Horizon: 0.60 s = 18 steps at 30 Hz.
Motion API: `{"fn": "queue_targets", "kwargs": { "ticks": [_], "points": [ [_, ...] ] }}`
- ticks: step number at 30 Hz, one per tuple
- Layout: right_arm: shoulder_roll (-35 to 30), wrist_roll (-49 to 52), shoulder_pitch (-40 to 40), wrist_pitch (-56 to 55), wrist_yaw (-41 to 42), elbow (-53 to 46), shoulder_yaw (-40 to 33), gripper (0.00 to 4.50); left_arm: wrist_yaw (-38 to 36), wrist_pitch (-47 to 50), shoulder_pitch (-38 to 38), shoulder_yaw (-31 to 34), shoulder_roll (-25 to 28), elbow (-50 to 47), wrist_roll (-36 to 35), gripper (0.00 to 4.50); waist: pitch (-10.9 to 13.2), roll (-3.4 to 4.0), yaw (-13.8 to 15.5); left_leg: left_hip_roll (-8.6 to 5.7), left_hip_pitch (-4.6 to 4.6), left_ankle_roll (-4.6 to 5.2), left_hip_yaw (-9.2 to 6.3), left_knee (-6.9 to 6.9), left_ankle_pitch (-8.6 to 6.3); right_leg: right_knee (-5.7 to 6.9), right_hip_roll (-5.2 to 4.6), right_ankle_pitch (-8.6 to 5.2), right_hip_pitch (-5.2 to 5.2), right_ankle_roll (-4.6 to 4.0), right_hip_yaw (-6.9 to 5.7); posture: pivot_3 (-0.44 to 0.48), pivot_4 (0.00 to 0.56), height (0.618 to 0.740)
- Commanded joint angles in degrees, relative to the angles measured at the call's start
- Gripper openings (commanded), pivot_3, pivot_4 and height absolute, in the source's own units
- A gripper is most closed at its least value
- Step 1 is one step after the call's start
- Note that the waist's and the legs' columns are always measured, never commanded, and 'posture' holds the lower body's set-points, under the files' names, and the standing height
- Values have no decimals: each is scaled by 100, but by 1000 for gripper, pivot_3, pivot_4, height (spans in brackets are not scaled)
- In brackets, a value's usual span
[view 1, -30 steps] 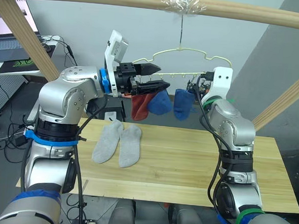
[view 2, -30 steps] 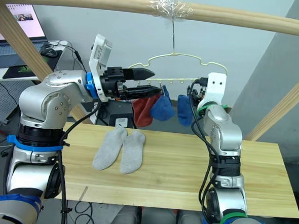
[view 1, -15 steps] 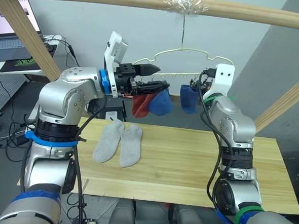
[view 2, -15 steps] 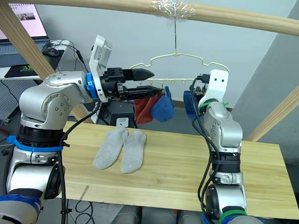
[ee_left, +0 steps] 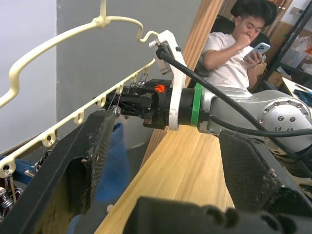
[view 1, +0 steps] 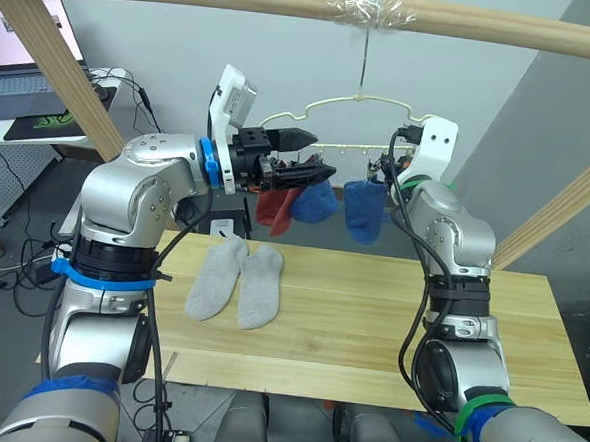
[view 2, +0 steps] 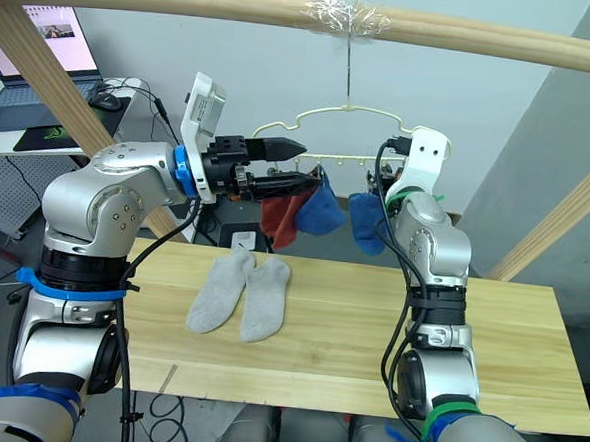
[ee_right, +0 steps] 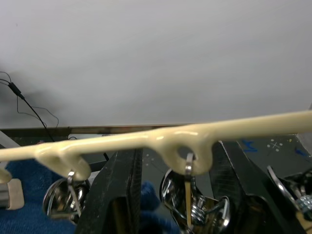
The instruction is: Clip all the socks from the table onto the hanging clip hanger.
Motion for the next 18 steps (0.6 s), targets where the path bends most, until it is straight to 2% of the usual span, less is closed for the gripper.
{"fn": "queue_targets", "kwargs": {
  "ticks": [1,18],
  "points": [
    [-36,27,-188,-204,-66,-89,-43,1951,4,-121,-33,43,68,-194,-3,3822,0,0,0,0,0,0,0,0,0,0,0,0,0,0,0,188,143,740],
    [-31,63,-53,151,-414,-446,-41,1951,34,-263,-23,-6,-1,-115,75,3822,0,0,-2,0,0,0,0,0,0,-1,0,0,0,0,0,171,145,740]
  ]
}}
